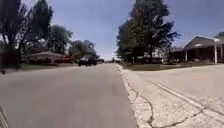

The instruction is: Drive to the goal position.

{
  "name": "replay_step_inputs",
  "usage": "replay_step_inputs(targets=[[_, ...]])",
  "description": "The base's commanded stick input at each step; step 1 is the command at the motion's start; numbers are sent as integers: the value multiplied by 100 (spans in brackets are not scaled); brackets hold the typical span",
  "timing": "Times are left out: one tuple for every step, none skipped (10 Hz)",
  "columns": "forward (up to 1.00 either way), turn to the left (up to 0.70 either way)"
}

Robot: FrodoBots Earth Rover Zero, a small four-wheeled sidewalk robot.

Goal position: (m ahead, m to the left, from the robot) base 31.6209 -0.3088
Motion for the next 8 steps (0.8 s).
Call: replay_step_inputs(targets=[[70,0],[70,0],[70,0],[70,0],[70,0],[70,0],[70,0],[70,0]])
